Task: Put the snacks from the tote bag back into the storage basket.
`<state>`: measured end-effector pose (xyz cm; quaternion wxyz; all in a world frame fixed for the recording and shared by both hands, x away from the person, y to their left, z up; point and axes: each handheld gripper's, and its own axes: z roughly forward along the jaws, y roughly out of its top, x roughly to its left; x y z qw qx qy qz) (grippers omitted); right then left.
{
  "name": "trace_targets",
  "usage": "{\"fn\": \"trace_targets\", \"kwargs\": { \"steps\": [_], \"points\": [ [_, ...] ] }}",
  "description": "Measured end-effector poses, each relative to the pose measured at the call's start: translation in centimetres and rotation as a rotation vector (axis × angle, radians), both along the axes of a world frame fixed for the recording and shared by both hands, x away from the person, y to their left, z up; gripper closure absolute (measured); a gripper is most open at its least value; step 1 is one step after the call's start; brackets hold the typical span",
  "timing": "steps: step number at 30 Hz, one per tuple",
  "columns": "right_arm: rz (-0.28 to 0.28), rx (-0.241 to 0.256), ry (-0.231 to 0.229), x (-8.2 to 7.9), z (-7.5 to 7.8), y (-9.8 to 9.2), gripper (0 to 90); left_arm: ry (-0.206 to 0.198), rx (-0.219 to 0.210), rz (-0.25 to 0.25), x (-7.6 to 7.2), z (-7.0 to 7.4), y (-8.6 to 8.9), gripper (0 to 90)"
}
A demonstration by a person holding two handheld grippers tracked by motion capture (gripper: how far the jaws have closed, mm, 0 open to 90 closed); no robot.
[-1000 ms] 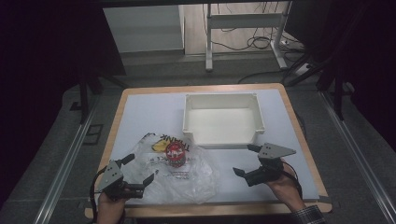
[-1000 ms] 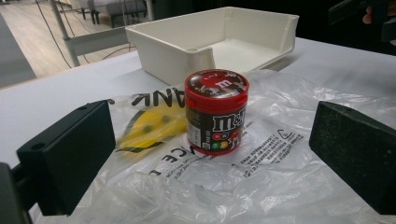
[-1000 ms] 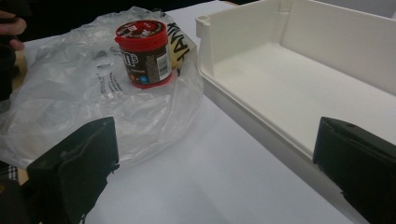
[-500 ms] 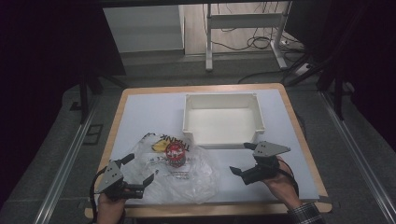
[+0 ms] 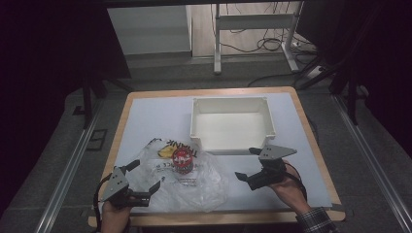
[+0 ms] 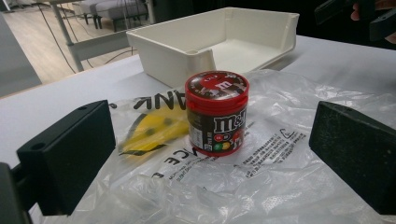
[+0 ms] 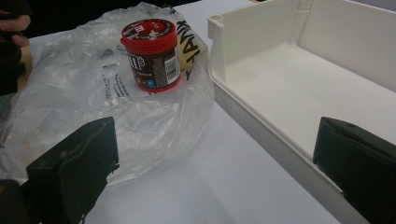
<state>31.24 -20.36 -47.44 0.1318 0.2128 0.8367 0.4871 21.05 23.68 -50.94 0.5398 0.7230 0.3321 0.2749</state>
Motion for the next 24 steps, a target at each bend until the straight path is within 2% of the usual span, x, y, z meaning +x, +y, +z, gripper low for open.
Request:
{"fn": "trace_targets", "kwargs": {
  "steps": [24],
  "points": [
    [0.066,-0.039,0.022,1.0,-0.4,2.9,0.5,-0.005,0.002,-0.005,-0.1,0.0,0.0,0.3]
  ]
}}
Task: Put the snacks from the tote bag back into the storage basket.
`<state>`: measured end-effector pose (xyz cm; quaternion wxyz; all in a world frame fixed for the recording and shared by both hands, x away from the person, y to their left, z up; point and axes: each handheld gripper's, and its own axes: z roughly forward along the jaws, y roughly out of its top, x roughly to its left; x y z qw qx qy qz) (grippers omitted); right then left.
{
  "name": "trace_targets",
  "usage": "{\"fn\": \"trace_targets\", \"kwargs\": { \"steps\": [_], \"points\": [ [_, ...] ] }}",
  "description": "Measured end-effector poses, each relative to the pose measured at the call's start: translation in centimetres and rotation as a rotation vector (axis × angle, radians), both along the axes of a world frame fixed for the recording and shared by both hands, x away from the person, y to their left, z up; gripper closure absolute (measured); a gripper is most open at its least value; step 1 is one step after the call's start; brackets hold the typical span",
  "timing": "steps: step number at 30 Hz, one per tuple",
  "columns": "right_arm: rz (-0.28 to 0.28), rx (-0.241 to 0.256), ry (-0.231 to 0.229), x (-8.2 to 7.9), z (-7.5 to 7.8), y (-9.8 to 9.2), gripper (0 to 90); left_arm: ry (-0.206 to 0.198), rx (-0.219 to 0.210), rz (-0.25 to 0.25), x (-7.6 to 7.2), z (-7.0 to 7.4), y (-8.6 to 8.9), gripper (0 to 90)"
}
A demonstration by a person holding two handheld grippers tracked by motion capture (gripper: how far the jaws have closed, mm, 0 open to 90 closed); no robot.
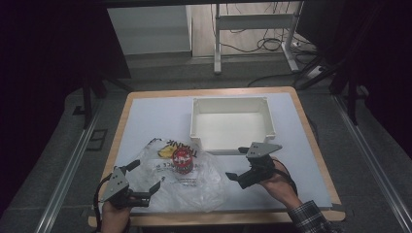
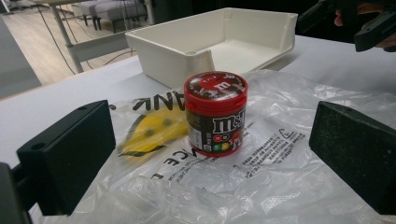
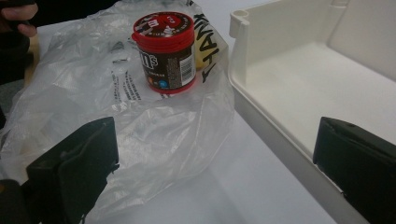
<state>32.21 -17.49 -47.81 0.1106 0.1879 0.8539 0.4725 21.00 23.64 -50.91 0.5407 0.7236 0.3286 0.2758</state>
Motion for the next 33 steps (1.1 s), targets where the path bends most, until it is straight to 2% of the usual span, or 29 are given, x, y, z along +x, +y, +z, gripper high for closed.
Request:
{"fn": "trace_targets", "kwargs": {
  "steps": [4,19,33],
  "points": [
    [0.017,-0.026,0.009,0.1,-0.1,0.8,0.6,-0.002,-0.003,-0.003,0.0,0.0,0.0,0.3],
    [0.073,-0.042,0.041,0.6,-0.3,2.8,0.6,-0.007,-0.006,-0.007,0.0,0.0,0.0,0.3],
    [0.101,-0.056,0.054,1.0,-0.4,4.1,0.6,-0.009,-0.001,-0.009,-0.1,0.0,-0.1,0.3]
  ]
}}
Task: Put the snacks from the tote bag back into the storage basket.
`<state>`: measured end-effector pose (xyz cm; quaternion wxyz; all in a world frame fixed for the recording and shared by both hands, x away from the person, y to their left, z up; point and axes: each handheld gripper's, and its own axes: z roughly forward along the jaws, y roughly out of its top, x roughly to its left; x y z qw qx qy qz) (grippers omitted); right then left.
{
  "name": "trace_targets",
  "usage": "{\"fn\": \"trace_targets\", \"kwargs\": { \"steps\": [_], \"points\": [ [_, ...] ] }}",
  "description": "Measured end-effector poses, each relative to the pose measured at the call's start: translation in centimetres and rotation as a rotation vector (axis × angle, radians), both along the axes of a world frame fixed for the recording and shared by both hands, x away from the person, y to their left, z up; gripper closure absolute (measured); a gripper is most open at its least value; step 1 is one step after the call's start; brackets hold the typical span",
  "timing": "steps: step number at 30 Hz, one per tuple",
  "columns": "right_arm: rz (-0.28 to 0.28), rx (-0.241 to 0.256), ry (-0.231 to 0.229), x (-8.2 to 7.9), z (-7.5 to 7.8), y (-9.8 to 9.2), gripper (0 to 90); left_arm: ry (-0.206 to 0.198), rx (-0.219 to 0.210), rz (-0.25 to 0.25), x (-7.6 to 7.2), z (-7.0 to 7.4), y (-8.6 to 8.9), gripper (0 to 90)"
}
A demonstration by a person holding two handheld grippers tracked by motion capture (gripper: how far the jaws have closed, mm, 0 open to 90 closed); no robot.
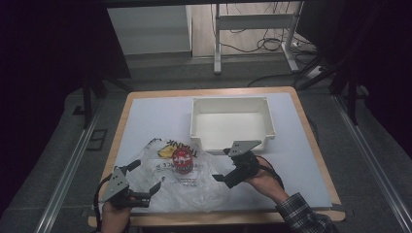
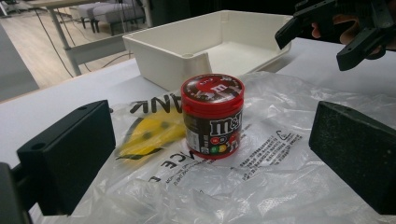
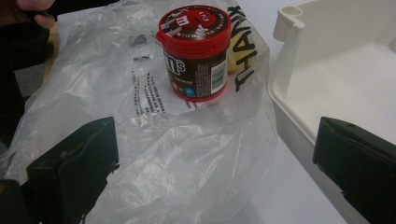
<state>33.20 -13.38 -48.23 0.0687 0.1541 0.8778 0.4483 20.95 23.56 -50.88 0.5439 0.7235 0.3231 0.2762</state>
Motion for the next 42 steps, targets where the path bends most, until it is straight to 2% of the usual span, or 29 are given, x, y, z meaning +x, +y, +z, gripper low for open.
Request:
{"fn": "trace_targets", "kwargs": {
  "steps": [24,42],
  "points": [
    [0.058,-0.041,0.038,1.3,0.0,3.4,3.5,-0.005,0.008,-0.003,-0.1,0.0,-0.1,0.5],
    [0.101,-0.121,0.04,2.5,-0.3,6.5,3.6,-0.012,0.009,-0.003,-0.1,0.1,-0.1,0.5]
  ]
}}
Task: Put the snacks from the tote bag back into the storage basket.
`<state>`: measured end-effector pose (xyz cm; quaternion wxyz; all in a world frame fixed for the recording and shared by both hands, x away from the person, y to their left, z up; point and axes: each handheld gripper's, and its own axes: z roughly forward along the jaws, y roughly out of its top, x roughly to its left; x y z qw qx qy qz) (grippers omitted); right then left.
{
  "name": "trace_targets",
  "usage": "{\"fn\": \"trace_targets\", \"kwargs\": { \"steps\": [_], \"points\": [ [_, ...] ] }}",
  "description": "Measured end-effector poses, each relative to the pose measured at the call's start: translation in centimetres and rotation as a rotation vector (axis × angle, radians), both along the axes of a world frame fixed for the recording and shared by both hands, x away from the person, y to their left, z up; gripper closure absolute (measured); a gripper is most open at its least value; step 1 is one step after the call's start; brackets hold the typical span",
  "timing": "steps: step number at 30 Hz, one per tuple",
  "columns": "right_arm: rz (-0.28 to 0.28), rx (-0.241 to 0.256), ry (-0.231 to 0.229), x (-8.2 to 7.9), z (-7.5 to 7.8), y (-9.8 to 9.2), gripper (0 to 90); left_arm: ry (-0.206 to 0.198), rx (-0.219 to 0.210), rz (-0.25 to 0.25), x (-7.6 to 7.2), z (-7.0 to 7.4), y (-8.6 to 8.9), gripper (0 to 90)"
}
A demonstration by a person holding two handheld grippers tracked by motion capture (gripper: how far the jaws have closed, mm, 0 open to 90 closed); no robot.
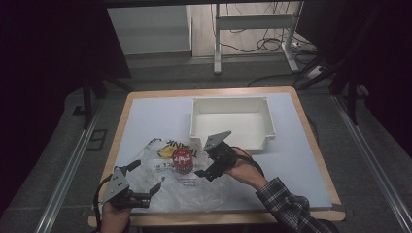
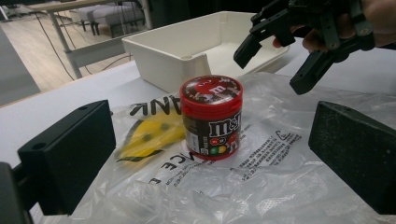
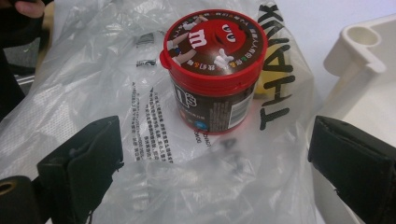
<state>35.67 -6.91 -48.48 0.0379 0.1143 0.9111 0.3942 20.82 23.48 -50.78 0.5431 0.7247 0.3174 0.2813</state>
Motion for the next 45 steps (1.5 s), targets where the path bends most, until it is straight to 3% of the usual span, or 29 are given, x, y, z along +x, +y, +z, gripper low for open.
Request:
{"fn": "trace_targets", "kwargs": {
  "steps": [14,32,45],
  "points": [
    [0.048,-0.083,0.02,0.3,-0.3,2.9,3.8,0.0,-0.002,-0.001,0.0,0.0,0.0,0.5],
    [0.022,-0.196,0.035,1.6,-1.2,6.3,4.1,0.0,0.005,0.0,0.0,0.0,0.0,0.5],
    [0.011,-0.293,0.021,2.2,-2.2,8.6,12.3,-0.001,0.009,-0.001,0.0,0.0,0.0,0.5]
  ]
}}
